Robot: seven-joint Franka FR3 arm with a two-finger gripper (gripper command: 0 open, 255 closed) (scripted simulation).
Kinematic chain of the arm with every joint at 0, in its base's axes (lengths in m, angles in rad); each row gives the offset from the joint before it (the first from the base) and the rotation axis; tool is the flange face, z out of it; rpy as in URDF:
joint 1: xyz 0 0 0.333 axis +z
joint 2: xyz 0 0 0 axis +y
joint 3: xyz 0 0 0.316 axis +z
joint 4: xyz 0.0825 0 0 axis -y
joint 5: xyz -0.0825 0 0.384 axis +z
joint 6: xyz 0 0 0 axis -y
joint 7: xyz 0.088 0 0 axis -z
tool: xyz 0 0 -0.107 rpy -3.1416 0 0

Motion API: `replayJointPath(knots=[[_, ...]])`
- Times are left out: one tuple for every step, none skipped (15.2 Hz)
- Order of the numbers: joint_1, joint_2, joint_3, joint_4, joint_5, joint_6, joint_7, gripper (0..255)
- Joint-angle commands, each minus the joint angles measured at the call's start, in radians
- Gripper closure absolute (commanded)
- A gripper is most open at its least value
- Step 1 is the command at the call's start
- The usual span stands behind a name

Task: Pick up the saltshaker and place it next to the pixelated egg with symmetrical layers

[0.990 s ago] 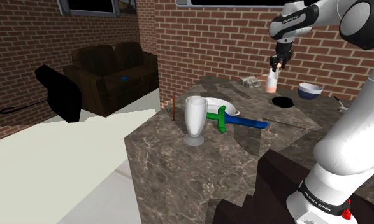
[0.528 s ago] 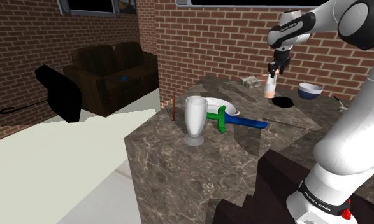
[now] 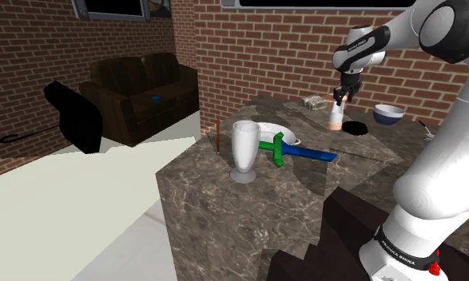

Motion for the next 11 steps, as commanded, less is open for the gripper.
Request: replayJointPath(knots=[[-0.001, 0.006, 0.000, -0.019, 0.000, 0.025, 0.004, 255], [-0.001, 0.011, -0.001, -0.027, 0.000, 0.038, 0.006, 255], [-0.002, 0.016, -0.001, -0.036, 0.000, 0.051, 0.007, 255], [-0.003, 0.020, -0.001, -0.044, 0.001, 0.063, 0.009, 255], [-0.003, 0.025, -0.002, -0.052, 0.002, 0.076, 0.010, 255], [-0.004, 0.029, -0.002, -0.057, 0.002, 0.085, 0.011, 255], [-0.004, 0.029, -0.002, -0.057, 0.002, 0.085, 0.011, 255], [-0.004, 0.029, -0.002, -0.057, 0.002, 0.085, 0.011, 255], [-0.004, 0.029, -0.002, -0.057, 0.002, 0.085, 0.011, 255], [-0.004, 0.029, -0.002, -0.057, 0.002, 0.085, 0.011, 255], [-0.004, 0.029, -0.002, -0.057, 0.002, 0.085, 0.011, 255]])
